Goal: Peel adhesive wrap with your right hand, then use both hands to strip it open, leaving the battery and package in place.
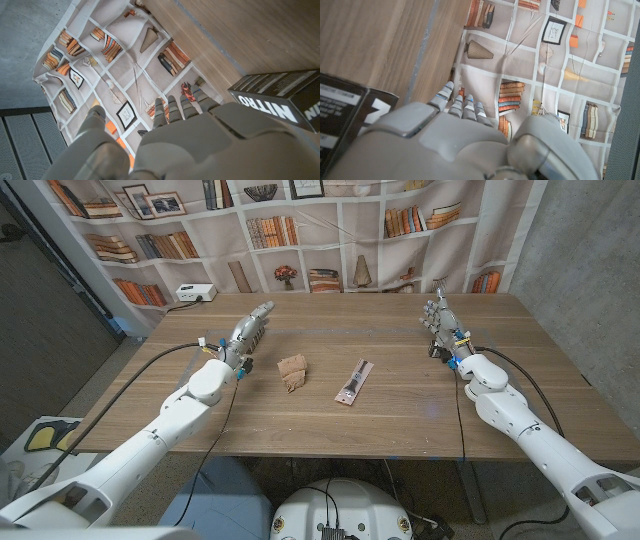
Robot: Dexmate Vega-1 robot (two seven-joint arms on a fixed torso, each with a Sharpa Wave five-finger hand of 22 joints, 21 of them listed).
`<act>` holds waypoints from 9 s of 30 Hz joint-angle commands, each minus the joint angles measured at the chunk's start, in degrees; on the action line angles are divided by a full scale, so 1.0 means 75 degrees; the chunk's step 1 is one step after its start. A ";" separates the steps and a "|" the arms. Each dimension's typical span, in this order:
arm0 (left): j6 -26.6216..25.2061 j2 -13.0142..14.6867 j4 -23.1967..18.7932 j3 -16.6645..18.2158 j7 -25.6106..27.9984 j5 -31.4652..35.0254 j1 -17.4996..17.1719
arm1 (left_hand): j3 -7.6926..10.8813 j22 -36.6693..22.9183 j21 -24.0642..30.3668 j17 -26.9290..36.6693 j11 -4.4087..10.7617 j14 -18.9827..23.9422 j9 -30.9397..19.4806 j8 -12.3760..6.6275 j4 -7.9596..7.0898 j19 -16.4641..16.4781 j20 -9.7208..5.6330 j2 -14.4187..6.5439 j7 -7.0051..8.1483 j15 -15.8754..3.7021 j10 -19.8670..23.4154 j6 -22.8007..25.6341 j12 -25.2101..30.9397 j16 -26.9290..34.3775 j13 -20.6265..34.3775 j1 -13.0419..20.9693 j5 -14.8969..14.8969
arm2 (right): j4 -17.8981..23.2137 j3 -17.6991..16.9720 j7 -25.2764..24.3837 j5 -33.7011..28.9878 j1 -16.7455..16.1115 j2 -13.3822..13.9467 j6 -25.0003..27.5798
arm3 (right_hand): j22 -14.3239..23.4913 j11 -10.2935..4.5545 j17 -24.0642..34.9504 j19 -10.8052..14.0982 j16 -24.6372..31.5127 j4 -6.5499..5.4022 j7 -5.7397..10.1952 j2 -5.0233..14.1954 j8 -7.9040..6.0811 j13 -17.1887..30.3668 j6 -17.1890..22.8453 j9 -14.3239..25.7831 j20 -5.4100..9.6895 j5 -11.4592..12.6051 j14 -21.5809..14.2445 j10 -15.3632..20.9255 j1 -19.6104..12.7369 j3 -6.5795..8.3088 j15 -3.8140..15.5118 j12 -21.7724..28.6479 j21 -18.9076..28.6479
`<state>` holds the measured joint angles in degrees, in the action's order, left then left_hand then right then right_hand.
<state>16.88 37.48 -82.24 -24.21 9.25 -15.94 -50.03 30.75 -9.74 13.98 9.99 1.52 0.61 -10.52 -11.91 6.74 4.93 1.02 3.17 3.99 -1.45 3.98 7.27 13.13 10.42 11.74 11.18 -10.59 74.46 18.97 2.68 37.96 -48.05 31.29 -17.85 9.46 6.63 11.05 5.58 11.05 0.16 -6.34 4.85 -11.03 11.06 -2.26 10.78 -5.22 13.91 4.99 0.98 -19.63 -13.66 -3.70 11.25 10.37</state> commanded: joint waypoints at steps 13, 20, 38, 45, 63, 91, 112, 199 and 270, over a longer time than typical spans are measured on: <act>0.0191 -0.0191 0.0162 -0.0409 0.0610 0.1213 0.0109 | 0.0043 -0.0019 -0.0049 0.0019 0.0023 -0.0007 -0.0030 -0.0020 0.0083 0.0096 -0.0057 -0.0066 -0.0007 -0.0072 0.0003 0.0122 0.0005 0.0022 0.0000 0.0182 -0.0001 | 0.0449 -0.0115 -0.0088 0.0059 -0.0353 0.0204 0.0023 | 0.0040 0.0010 0.0029 -0.0016 0.0033 0.0045 -0.0001 0.0040 -0.0045 0.0033 0.0044 0.0026 -0.0006 -0.0051 0.0050 0.0005 -0.0115 0.0018 0.0022 0.0045 0.0051; 0.0008 -0.0025 -0.0091 -0.0409 0.0594 0.1388 0.0073 | 0.0166 -0.0020 -0.0138 0.0014 -0.0030 0.0000 -0.0022 0.0042 0.0171 0.0125 -0.0019 -0.0337 -0.0520 -0.0035 0.0015 0.0079 -0.0008 0.0025 -0.0004 0.0429 0.0008 | 0.0403 -0.0151 -0.0072 0.0069 -0.0352 0.0244 0.0022 | 0.0040 -0.0002 0.0028 -0.0005 0.0037 0.0051 0.0003 0.0048 -0.0048 0.0033 0.0054 0.0026 0.0003 -0.0059 0.0043 0.0022 -0.0126 0.0026 0.0023 0.0052 0.0057; -0.0097 0.0320 -0.0738 -0.0302 0.0609 0.1782 -0.0078 | 0.0185 -0.0019 -0.0283 0.0015 0.0186 0.0002 -0.0112 0.0099 0.0373 0.0181 -0.0032 -0.0329 0.0086 -0.0100 0.0002 -0.0286 -0.0035 0.0024 0.0008 0.0841 0.0050 | 0.0365 -0.0193 0.0050 0.0154 -0.0371 0.0229 -0.0070 | 0.0040 0.0003 0.0028 -0.0007 0.0053 0.0064 0.0018 0.0061 -0.0055 0.0033 0.0084 0.0024 0.0006 -0.0084 0.0010 0.0043 -0.0144 0.0043 0.0028 0.0059 0.0059; -0.0298 0.0564 -0.1119 -0.0214 0.0525 0.1886 -0.0216 | 0.0249 -0.0018 -0.0314 0.0013 0.0290 0.0102 -0.0155 0.0132 0.0433 0.0234 -0.0081 -0.0369 0.0131 -0.0197 0.0155 -0.0582 0.0022 0.0053 0.0017 0.1112 0.0053 | 0.0347 -0.0204 0.0030 0.0177 -0.0366 0.0229 -0.0027 | 0.0040 0.0006 0.0029 -0.0009 0.0053 0.0065 0.0021 0.0068 -0.0055 0.0033 0.0087 0.0024 0.0006 -0.0092 0.0010 0.0041 -0.0146 0.0049 0.0028 0.0058 0.0059; -0.0454 0.1256 -0.1753 -0.0001 0.0239 0.2307 -0.0514 | 0.0365 -0.0016 -0.0365 0.0009 0.0298 0.0089 -0.0108 0.0060 0.0485 0.0257 -0.0087 -0.0411 0.0198 -0.0253 0.0200 -0.0679 0.0021 0.0020 0.0025 0.1572 0.0038 | 0.0306 -0.0187 -0.0055 0.0210 -0.0344 0.0140 0.0035 | 0.0040 -0.0012 0.0030 -0.0009 0.0057 0.0071 0.0033 0.0083 -0.0051 0.0033 0.0089 0.0023 0.0006 -0.0113 0.0003 0.0051 -0.0152 0.0063 0.0031 0.0060 0.0061; -0.0464 0.1507 -0.2190 0.0411 0.1306 0.3504 -0.1123 | 0.0310 -0.0019 -0.0279 0.0004 0.0349 0.0402 -0.0069 0.0102 0.0430 0.0624 -0.0230 -0.0280 0.0337 -0.0386 0.0446 -0.0823 0.0093 0.0104 0.0032 0.1814 0.0074 | 0.0128 -0.0179 -0.0039 0.0213 -0.0284 0.0093 0.0013 | 0.0040 -0.0005 0.0032 -0.0015 0.0057 0.0079 0.0044 0.0096 -0.0048 0.0034 0.0097 0.0022 0.0009 -0.0140 0.0008 0.0052 -0.0155 0.0081 0.0042 0.0059 0.0061; -0.0613 0.1742 -0.2495 0.0486 0.1793 0.4596 -0.1324 | 0.0182 -0.0009 -0.0132 -0.0004 0.0429 0.0976 -0.0064 0.0080 0.0388 0.1638 -0.0514 -0.0250 0.0490 -0.0597 0.0534 -0.0927 0.0066 0.0129 0.0034 0.2200 -0.0006 | -0.0101 -0.0194 0.0040 0.0227 -0.0239 0.0008 -0.0166 | 0.0040 -0.0015 0.0032 -0.0011 0.0064 0.0087 0.0046 0.0098 -0.0044 0.0034 0.0095 0.0022 0.0009 -0.0160 -0.0012 0.0064 -0.0159 0.0091 0.0045 0.0060 0.0063; -0.1600 0.3386 -0.3822 0.0996 0.2140 0.7304 -0.2133 | 0.0157 -0.0015 -0.0360 -0.0007 0.0572 0.1440 -0.0117 -0.0227 0.0467 0.1885 -0.0649 -0.0750 0.0475 -0.0881 0.1075 0.0191 0.0027 0.0074 0.0057 0.3892 -0.0045 | -0.0189 -0.0256 -0.0018 0.0294 -0.0266 0.0031 -0.0088 | 0.0039 -0.0031 0.0035 0.0015 0.0064 0.0117 0.0051 0.0117 -0.0037 0.0033 0.0090 0.0021 0.0019 -0.0214 -0.0029 0.0085 -0.0171 0.0139 0.0064 0.0059 0.0068; -0.2276 0.4620 -0.4133 0.1629 0.2119 0.8594 -0.3129 | -0.0131 -0.0023 -0.0346 0.0004 0.0641 0.1931 -0.0148 -0.0476 0.0438 0.2101 -0.0698 -0.0911 0.0550 -0.1040 0.1660 0.0982 0.0072 0.0107 0.0110 0.4724 -0.0016 | -0.1015 -0.0091 0.0107 0.0230 0.0166 -0.0352 -0.0275 | 0.0039 -0.0016 0.0038 0.0003 0.0064 0.0131 0.0059 0.0116 -0.0035 0.0033 0.0089 0.0021 0.0019 -0.0241 -0.0030 0.0082 -0.0149 0.0169 0.0061 0.0054 0.0064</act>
<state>0.23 70.99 -113.52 -11.26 24.09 47.11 -73.85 29.70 -9.74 11.33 9.89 6.35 14.57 -11.33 -14.86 9.95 20.07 -4.09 -3.82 8.08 -9.21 15.98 14.03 13.25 10.92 12.40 45.97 -10.81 67.29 18.08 3.89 39.90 -46.98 29.05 -19.75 9.46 6.42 11.04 5.59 11.05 1.27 -5.84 5.68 -11.26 11.06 -1.75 10.77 -5.22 12.13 4.78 1.19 -20.45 -12.55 -3.49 11.44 10.60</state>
